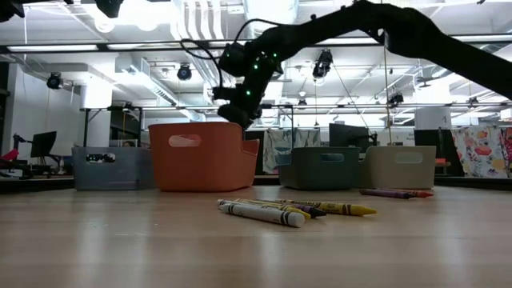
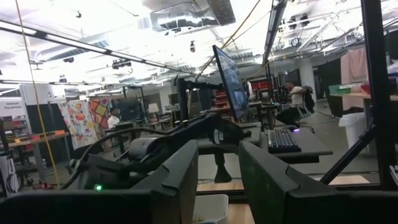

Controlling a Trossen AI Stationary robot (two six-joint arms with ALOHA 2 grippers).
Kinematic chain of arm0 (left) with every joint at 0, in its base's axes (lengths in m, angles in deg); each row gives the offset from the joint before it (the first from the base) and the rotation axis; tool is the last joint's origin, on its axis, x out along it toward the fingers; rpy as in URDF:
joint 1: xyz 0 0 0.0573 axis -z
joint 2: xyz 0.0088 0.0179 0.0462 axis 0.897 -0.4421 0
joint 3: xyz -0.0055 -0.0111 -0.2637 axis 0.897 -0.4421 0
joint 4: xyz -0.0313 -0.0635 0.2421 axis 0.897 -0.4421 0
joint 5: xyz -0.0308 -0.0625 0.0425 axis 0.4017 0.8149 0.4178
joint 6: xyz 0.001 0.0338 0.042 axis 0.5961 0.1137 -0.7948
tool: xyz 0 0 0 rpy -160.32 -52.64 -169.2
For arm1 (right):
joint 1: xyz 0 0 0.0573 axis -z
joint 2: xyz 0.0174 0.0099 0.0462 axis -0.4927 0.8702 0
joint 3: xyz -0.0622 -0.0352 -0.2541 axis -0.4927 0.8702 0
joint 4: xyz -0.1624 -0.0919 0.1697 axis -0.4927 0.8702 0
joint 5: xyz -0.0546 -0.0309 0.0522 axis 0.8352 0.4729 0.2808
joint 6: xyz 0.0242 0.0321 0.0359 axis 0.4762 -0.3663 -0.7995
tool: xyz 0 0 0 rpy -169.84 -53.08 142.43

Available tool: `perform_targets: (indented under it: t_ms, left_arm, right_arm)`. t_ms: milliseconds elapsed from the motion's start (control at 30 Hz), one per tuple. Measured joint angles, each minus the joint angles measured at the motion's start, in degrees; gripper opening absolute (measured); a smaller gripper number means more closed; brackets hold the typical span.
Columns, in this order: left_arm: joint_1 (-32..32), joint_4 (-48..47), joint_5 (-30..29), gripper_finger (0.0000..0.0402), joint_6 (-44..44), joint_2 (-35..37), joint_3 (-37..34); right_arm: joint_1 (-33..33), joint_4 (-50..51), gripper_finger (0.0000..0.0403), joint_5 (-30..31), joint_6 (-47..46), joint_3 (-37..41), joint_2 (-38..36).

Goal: Sort crayons
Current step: Put the white crayon into the orange bin, then put the orange crayon into the black bin

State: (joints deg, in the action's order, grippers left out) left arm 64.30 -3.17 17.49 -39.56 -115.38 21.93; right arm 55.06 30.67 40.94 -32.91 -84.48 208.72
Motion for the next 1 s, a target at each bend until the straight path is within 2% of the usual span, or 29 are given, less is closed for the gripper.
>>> perform_targets:
  t_ms: [400, 667, 1000]
  left_arm:
    - [0.0, -0.7, 0.0, 0.01, 0.1, -0.2, 0.0]
    - [0.0, -1.1, 0.0, 0.01, 0.2, -0.2, 0.0]
    - [0.0, -2.5, 0.0, 0.01, 1.3, -0.2, 0.0]
  right_arm:
    - [1.1, -1.0, 0.0011, -0.2, 2.3, 0.1, 2.5]
    - [0.9, -1.3, 0.0044, -0.3, 1.9, 0.1, 2.5]
    - [0.4, -2.5, 0.0047, -0.4, 1.6, -0.8, 1.8]
